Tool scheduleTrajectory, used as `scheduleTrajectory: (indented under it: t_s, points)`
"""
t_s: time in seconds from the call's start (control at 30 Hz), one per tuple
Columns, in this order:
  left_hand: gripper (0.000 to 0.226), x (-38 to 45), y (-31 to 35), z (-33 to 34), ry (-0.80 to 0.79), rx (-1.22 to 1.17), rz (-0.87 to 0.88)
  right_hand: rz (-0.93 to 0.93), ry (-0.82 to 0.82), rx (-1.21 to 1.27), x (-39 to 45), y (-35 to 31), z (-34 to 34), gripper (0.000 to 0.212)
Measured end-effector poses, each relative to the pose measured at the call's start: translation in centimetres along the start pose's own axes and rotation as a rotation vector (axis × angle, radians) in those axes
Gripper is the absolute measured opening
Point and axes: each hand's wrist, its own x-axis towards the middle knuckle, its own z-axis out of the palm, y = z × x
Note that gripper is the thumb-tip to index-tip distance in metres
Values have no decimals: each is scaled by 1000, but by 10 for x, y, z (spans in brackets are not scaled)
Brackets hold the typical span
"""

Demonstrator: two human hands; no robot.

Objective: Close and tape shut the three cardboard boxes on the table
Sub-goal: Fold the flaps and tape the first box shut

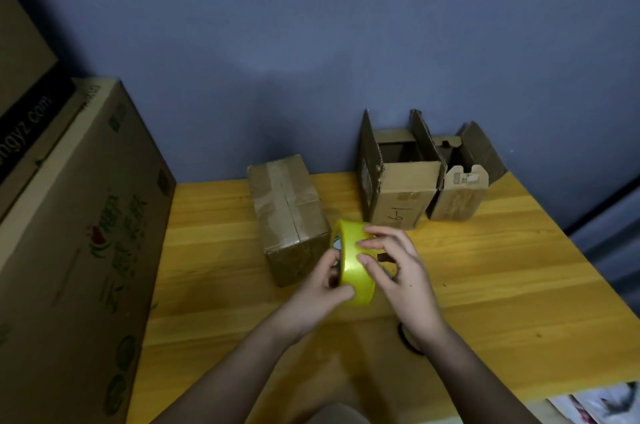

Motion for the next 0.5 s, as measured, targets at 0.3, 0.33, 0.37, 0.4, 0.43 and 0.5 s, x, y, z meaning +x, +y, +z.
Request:
scheduleTrajectory:
  t_s: [0.3,0.33,0.37,0.4,0.43,0.5]
  points:
    - [34,9,10,3,91,48,70,10,33,-88,12,-14,0,29]
    - [33,10,11,2,102,56,80,15,32,-93,12,-16,1,36]
    - [33,10,13,2,116,62,90,12,31,-109,11,-17,2,43]
    - [36,10,14,1,132,72,97,-1,37,-137,11,-18,3,45]
    - [40,10,16,0,149,87,99,-18,50,-161,10,-19,5,43]
    - [45,11,18,0,174,115,97,-33,95,-176,10,-22,9,37]
